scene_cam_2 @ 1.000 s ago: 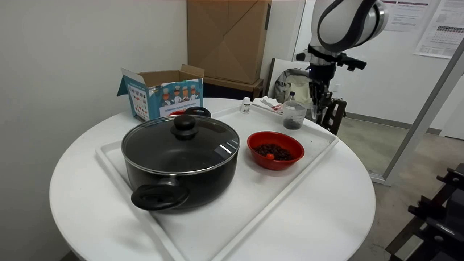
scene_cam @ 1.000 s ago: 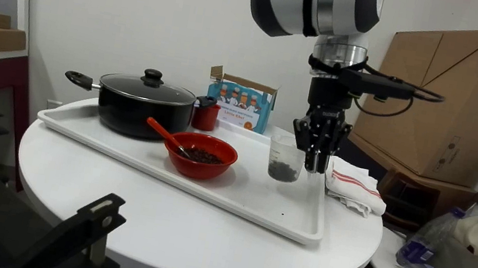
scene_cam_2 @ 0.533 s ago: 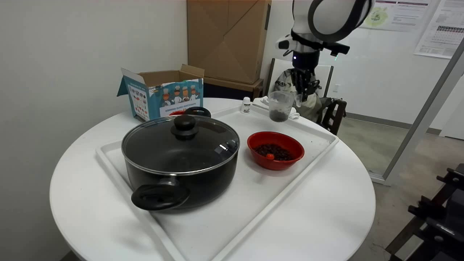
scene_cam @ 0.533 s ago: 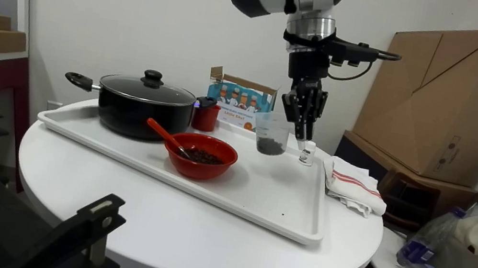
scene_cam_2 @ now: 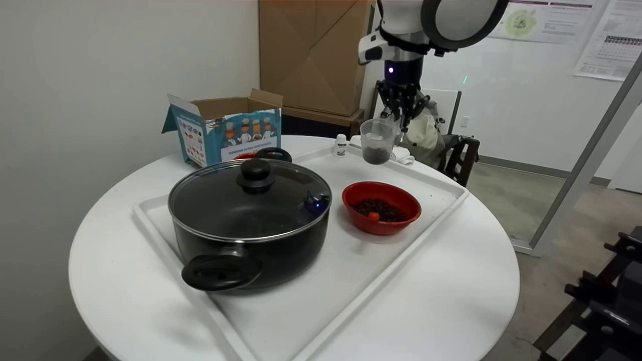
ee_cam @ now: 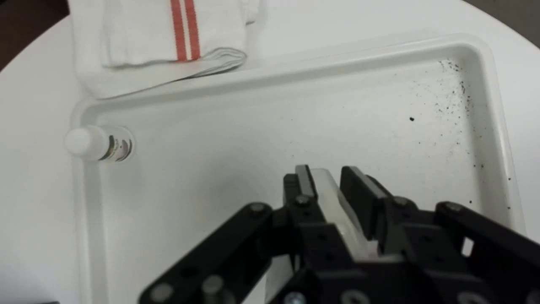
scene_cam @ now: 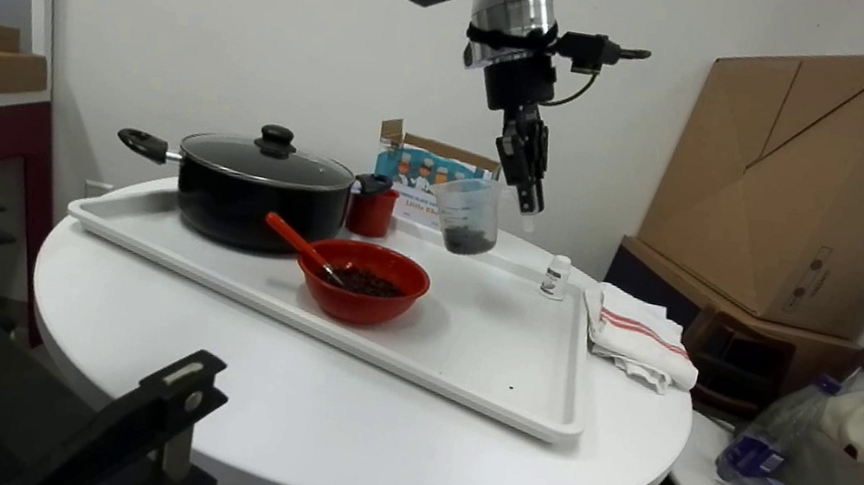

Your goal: Pour some beans from the jar into the red bowl

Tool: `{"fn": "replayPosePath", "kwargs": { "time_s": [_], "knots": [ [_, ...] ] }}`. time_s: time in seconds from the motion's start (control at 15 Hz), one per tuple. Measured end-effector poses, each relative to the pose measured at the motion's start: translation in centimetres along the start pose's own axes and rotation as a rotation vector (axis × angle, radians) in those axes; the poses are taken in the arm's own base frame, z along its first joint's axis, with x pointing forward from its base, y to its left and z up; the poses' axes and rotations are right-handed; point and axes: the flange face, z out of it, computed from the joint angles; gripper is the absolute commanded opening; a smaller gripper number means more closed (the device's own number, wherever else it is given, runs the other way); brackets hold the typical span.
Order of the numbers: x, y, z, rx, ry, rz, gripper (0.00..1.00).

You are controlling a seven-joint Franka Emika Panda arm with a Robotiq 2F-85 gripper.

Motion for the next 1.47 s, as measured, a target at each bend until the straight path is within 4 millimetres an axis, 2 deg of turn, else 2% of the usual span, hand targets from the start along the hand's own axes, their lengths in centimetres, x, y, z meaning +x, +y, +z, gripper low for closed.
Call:
{"fn": "replayPosePath", "kwargs": {
  "time_s": [0.33,0.6,0.93,1.13,1.47],
  "knots": [
    [3.3,0.3,-2.7,-0.097,-0.181,-0.229,0.12],
    [6.0,-0.4,-3.4,-0.162,-0.321,-0.369,0.12],
    [10.2,-2.5,-4.0,-0.238,-0.433,-0.499,0.12],
    [12.4,-4.3,-5.0,-0.316,-0.491,-0.571,0.12],
    [13.9,-7.5,-7.1,-0.456,-0.604,-0.634,0.12]
  ]
}}
